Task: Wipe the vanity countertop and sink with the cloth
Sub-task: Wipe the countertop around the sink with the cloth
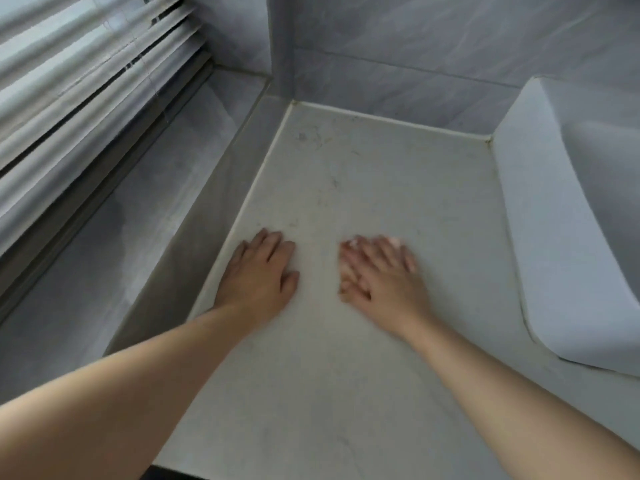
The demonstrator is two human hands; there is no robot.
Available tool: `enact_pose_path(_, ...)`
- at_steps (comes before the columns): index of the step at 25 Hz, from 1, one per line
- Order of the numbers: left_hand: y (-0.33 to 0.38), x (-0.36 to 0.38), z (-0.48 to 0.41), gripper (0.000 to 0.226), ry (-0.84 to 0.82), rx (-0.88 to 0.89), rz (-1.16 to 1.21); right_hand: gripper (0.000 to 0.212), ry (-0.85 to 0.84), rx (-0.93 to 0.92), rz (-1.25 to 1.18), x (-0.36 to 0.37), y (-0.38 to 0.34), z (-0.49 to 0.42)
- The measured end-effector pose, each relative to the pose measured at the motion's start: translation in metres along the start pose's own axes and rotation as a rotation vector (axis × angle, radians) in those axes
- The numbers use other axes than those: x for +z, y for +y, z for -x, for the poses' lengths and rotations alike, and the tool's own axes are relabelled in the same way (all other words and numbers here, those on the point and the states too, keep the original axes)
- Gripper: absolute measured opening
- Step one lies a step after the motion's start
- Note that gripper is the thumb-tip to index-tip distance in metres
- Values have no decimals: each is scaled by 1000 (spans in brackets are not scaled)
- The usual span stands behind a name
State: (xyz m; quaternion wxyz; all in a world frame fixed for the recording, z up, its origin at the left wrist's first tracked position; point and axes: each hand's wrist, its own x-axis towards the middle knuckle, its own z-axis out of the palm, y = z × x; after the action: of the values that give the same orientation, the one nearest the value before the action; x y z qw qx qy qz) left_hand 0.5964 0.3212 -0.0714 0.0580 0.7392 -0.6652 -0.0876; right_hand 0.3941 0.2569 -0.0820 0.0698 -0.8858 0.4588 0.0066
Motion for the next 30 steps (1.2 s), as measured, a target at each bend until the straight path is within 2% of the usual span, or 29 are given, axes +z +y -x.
enact_pose_path(3, -6, 0, -38, 60, -76, -34, -60, 62, 102, 535, 16, -4, 66, -5)
enact_pose_path(5, -14, -2, -56, 64, -78, -72, -48, 60, 114, 749, -27, -5, 75, -14)
enact_pose_path(6, -17, -2, -61, 66, -80, -80, -65, 62, 113, 750, -40, -4, 66, -21)
enact_pose_path(7, -18, 0, -62, 70, -68, -84, -78, 66, 108, 652, -40, -1, 50, -26)
enact_pose_path(9, -15, 4, -59, 85, -2, -70, -96, 80, 51, 271, -31, 3, 22, -30)
enact_pose_path(10, -14, 5, -57, 90, 20, -63, -114, 84, 14, 127, -14, 2, 21, -33)
enact_pose_path(11, -13, 7, -56, 91, 29, -61, -131, 84, 18, 76, 0, -2, 32, -40)
enact_pose_path(12, -13, 8, -56, 91, 36, -65, -138, 79, 55, 135, 19, -4, 53, -48)
enact_pose_path(14, -12, 8, -57, 89, 52, -75, -137, 67, 92, 491, 27, -10, 99, -62)
enact_pose_path(16, -14, 10, -59, 87, 66, -83, -150, 65, 92, 820, -66, -21, 119, -84)
enact_pose_path(17, -14, 11, -60, 85, 71, -81, -164, 66, 89, 857, -70, -23, 112, -101)
enact_pose_path(18, -14, 13, -60, 82, 71, -75, -178, 67, 96, 793, -60, -21, 94, -120)
enact_pose_path(19, -15, 14, -60, 79, 76, -68, -189, 67, 90, 655, -69, -20, 68, -139)
enact_pose_path(22, -16, 14, -61, 76, 78, -68, -197, 64, 34, 116, -100, -10, -18, -168)
enact_pose_path(24, -16, 14, -60, 76, 79, -71, -201, 61, 4, -72, -75, -11, -27, -173)
enact_pose_path(25, -16, 14, -60, 76, 86, -69, -203, 61, 1, -64, -68, -13, -11, -175)
enact_pose_path(26, -16, 14, -60, 76, 90, -67, -204, 63, 12, 28, -70, -14, 10, -173)
enact_pose_path(29, -14, 13, -59, 75, 95, -62, -192, 66, 89, 557, -74, -17, 78, -154)
enact_pose_path(30, -14, 13, -59, 75, 102, -63, -193, 66, 100, 683, -72, -18, 85, -152)
